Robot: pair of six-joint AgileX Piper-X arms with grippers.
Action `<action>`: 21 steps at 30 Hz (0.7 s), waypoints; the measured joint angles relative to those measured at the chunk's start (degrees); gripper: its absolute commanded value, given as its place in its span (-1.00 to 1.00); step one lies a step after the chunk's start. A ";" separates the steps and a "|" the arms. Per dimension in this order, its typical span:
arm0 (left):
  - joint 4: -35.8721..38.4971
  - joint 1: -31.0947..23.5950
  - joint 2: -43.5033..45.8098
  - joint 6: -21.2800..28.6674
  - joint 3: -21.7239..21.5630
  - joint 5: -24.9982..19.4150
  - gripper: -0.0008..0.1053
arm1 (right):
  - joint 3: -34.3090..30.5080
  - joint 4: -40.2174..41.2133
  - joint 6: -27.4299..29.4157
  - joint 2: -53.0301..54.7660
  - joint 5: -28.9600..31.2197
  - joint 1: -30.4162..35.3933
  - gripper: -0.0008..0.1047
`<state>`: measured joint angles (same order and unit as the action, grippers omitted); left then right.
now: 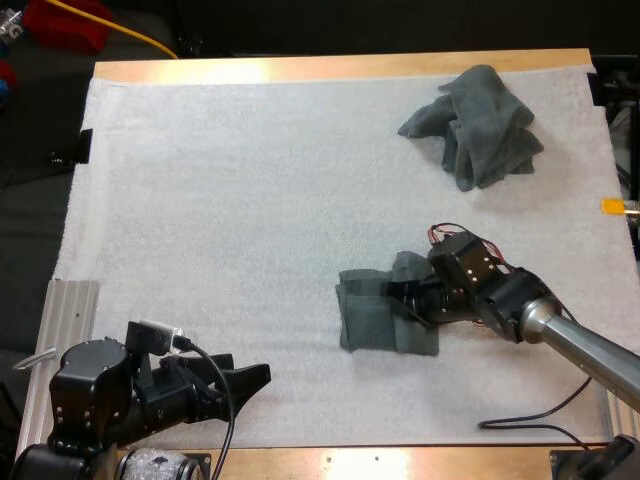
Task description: Pick towel from pile, fold and stack
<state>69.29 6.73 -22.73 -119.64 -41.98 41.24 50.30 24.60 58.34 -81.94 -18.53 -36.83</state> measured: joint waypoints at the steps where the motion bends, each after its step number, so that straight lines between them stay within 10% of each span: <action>1: 0.03 0.00 0.00 -0.01 0.00 0.13 0.33 | 0.00 -0.74 -0.17 -0.49 -0.75 0.00 -0.96; 14: 0.03 0.00 0.00 0.00 0.00 0.28 0.33 | 0.00 -4.71 -0.55 -6.68 -4.49 0.00 -0.90; 21: 0.03 0.00 0.00 0.39 0.00 0.28 0.33 | 0.00 -6.66 -0.55 -7.36 -6.05 0.00 -0.25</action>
<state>69.32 6.73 -22.73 -119.25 -41.98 41.52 50.30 17.94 57.79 -89.29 -24.58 -36.83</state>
